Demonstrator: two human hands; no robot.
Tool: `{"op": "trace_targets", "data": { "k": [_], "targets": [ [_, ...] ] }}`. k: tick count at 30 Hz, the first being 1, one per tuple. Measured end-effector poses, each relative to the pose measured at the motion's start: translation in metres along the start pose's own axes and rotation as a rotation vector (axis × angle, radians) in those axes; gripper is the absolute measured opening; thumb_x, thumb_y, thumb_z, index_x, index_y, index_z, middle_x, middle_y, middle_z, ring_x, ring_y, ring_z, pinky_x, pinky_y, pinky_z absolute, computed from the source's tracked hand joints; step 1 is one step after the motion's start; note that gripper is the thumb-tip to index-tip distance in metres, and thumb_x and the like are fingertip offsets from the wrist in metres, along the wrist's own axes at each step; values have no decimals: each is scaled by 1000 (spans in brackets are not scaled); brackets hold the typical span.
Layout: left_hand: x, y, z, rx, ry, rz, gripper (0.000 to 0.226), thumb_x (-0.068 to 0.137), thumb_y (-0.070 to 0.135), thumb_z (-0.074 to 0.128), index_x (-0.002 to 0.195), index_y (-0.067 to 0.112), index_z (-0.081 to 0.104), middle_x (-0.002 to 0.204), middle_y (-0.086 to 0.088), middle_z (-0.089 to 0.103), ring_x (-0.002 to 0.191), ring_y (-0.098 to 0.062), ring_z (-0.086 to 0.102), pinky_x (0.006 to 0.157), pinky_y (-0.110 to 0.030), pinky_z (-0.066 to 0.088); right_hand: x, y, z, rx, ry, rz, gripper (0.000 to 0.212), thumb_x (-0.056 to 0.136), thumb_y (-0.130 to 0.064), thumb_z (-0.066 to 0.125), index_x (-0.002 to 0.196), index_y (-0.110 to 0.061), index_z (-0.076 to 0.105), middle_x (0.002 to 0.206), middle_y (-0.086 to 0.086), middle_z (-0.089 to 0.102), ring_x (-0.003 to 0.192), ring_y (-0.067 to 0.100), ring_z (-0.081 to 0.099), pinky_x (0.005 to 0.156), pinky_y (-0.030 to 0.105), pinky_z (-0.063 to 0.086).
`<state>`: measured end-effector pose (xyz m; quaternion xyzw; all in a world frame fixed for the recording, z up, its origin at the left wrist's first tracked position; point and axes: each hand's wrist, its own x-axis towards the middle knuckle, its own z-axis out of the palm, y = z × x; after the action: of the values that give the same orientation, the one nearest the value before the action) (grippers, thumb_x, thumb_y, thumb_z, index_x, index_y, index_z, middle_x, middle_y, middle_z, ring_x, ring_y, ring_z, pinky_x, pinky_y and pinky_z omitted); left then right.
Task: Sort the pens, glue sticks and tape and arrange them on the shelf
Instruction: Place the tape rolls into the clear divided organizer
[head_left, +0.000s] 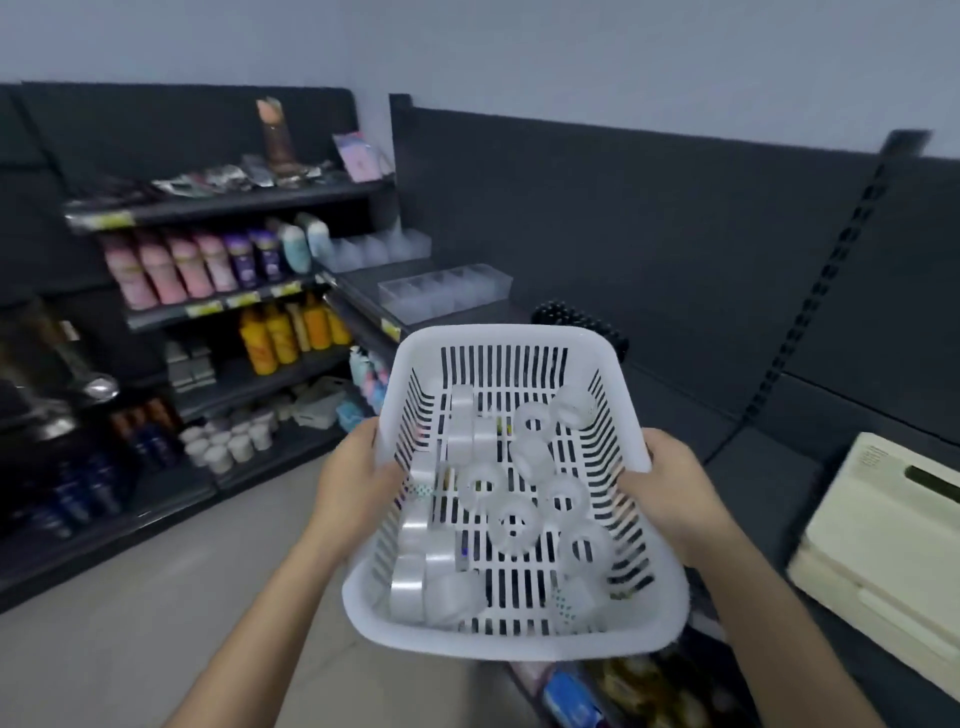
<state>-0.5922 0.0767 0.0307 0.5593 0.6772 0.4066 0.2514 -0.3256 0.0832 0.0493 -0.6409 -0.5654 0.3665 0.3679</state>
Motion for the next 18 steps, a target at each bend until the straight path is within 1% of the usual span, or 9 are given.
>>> {"op": "trace_targets", "data": {
  "k": [2,4,6,8,10,11,13,15,18],
  "targets": [
    [15,-18,-21,5,32,-40,26,81,-1,52,99,17,59,87,2,63,78,-15,60,56,-27,41,17,-13,30,18,-57,-22,16,82,-3,54,95,6,57,89,19,66,73,23,57,62,33,47],
    [31,-34,-39,26,71,-71,25,82,-1,53,99,16,58,87,1,62,77,-15,59,57,-28,42,36,-25,57,28,-111,-42,15,81,-5,55,91,6,58,86,18,67,71,21,56,62,35,48],
    [47,-49,-53,45,103,-96,26,82,-1,53,101,15,56,88,0,61,77,-14,57,57,-26,41,59,-34,82,22,-152,-58,10,81,-7,56,86,0,61,83,13,68,71,23,60,63,39,52],
    [66,-61,-65,49,130,-116,30,82,-3,52,104,17,55,89,2,60,77,-11,56,56,-23,38,86,-43,106,5,-182,-73,7,80,-10,57,84,-9,63,82,8,70,76,26,67,70,47,57],
    [91,-74,-75,60,162,-142,29,83,-3,52,103,17,55,87,3,60,76,-11,56,55,-24,38,114,-53,132,-2,-207,-93,10,79,-8,56,84,-11,64,81,7,71,80,31,69,71,54,57],
    [105,-82,-81,68,181,-158,27,83,-3,52,101,16,56,86,2,60,75,-13,57,54,-25,38,128,-60,145,-2,-216,-109,10,80,-7,55,84,-9,63,81,9,71,81,33,68,71,55,56],
    [133,-96,-92,80,219,-183,23,83,-1,52,99,14,56,83,2,59,75,-16,57,53,-27,38,159,-73,172,0,-238,-150,9,80,-4,54,83,-5,63,82,12,70,82,33,68,71,54,54],
    [163,-109,-105,79,257,-206,22,84,-1,52,101,13,56,83,3,59,73,-14,57,54,-27,39,189,-92,198,7,-270,-187,9,80,-5,53,81,-1,62,83,16,69,79,32,67,71,55,53],
    [207,-124,-126,70,298,-228,24,85,2,54,102,18,56,90,1,63,78,-15,60,60,-31,48,229,-123,235,4,-330,-218,14,82,-10,54,80,2,60,84,18,68,71,20,59,66,49,54]
  ]
}}
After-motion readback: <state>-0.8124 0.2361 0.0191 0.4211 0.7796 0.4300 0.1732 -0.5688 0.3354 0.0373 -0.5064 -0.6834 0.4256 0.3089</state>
